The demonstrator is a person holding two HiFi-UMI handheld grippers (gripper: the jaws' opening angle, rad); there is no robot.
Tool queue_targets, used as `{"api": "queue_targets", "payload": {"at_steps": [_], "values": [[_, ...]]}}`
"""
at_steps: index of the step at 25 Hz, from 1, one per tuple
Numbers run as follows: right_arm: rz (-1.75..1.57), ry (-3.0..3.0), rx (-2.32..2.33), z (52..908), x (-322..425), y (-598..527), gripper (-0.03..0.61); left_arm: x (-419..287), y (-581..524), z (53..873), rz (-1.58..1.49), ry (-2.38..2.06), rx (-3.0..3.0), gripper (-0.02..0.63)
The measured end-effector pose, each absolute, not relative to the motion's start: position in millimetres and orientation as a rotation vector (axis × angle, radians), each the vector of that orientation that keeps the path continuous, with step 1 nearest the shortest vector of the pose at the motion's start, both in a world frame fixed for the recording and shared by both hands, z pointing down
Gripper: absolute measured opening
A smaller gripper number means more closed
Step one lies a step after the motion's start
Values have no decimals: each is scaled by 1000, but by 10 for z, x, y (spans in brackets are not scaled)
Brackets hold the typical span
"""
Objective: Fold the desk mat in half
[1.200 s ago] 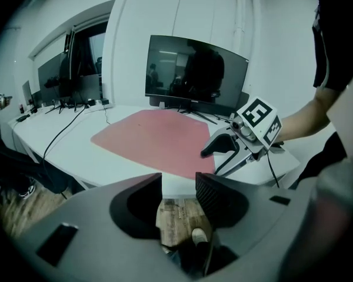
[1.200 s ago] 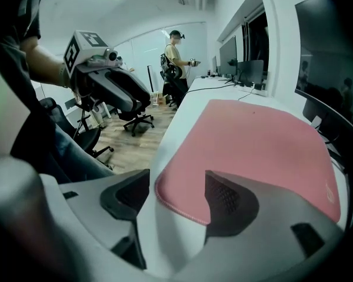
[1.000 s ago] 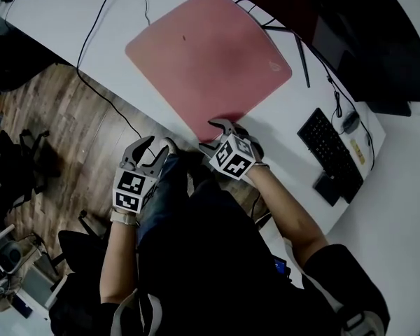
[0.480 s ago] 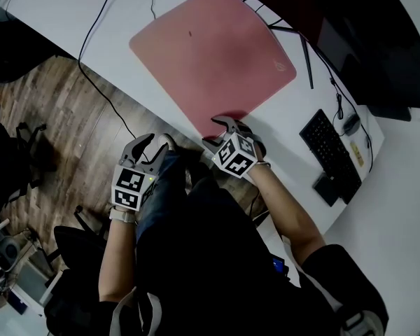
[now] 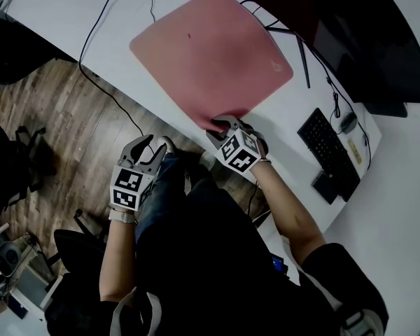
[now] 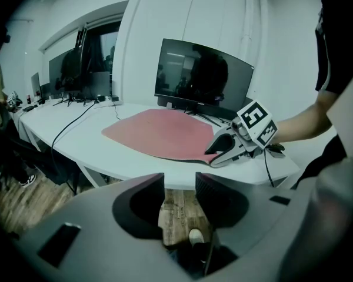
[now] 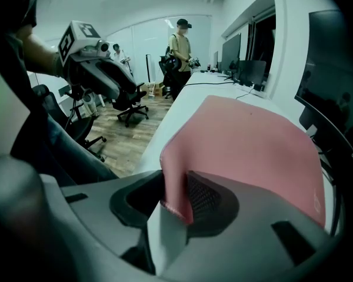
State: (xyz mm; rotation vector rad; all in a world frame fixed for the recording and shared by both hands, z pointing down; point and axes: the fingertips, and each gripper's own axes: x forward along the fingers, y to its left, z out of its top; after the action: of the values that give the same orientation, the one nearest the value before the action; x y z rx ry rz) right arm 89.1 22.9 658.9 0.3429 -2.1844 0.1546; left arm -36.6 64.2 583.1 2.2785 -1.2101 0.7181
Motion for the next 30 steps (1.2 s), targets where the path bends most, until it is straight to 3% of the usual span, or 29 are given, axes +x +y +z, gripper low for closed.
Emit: {"api": "queue_targets", "payload": {"at_steps": [8,30], "values": [[208,-2201,367,6274,927,143,89,-338,565,5761,724,-1163,2328,170],[340,-2247,380,5606,1029,526,80,-162,207,5582,856,-1014,2523,182]]}}
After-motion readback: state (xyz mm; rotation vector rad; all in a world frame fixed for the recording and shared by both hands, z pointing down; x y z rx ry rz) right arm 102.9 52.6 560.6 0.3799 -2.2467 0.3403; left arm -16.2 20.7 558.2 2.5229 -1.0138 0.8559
